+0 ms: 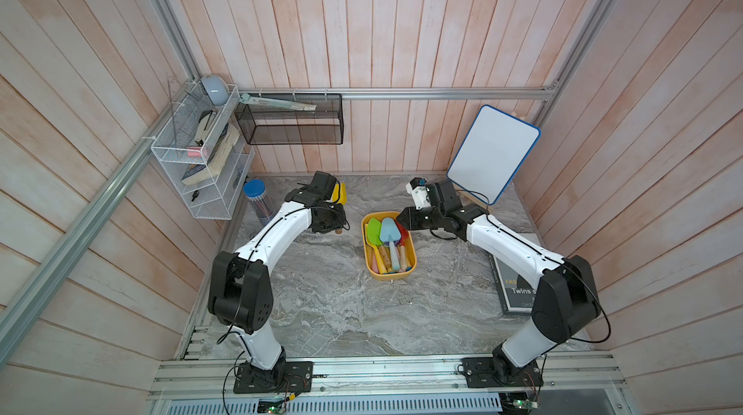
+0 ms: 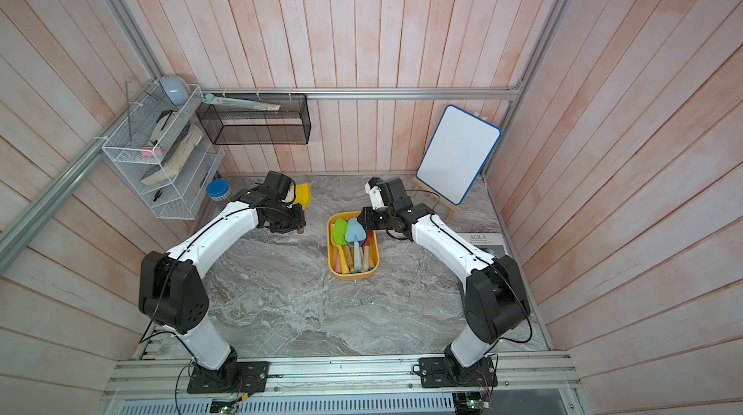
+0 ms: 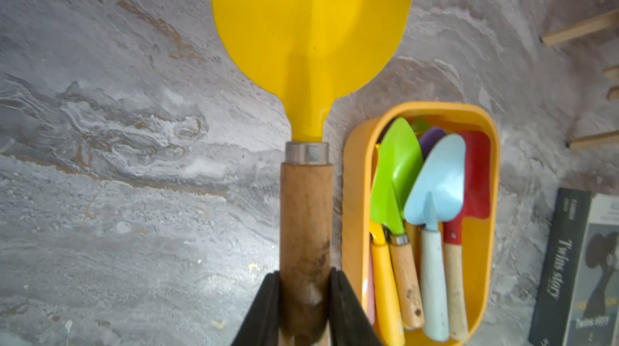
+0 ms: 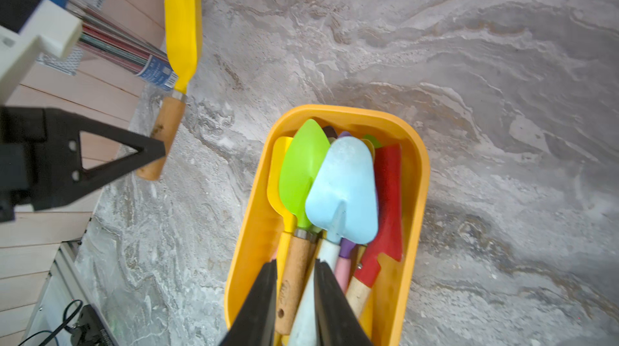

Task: Put the shovel into the storage box
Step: Pick up the shovel from the center of the board, then place the shovel in the storage box.

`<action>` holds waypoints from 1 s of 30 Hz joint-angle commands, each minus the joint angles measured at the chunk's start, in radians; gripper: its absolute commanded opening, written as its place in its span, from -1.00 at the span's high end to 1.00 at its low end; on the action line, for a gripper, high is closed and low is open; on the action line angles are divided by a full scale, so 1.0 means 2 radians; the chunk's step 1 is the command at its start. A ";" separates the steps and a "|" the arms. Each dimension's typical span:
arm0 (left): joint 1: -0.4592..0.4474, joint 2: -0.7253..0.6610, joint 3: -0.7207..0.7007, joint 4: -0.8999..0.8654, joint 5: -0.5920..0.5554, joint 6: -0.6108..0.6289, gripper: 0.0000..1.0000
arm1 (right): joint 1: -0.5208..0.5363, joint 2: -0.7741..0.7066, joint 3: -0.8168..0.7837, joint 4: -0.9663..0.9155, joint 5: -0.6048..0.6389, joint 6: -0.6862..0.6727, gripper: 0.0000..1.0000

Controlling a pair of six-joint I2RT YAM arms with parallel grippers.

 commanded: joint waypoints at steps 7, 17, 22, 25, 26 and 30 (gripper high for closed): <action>-0.065 -0.053 -0.040 -0.008 0.042 -0.030 0.64 | 0.032 0.036 0.056 0.037 0.000 0.071 0.48; -0.107 -0.047 -0.047 0.001 0.034 -0.056 0.63 | 0.050 0.069 0.069 0.041 0.056 0.127 0.48; -0.113 -0.044 -0.044 0.001 0.032 -0.059 0.63 | 0.054 0.086 0.073 0.044 0.060 0.134 0.48; -0.115 -0.044 -0.044 0.001 0.032 -0.058 0.63 | 0.057 0.096 0.078 0.044 0.060 0.134 0.48; -0.116 -0.044 -0.044 0.001 0.032 -0.058 0.63 | 0.057 0.099 0.079 0.044 0.062 0.134 0.48; -0.117 -0.044 -0.044 0.000 0.032 -0.058 0.63 | 0.059 0.110 0.087 0.042 0.062 0.134 0.48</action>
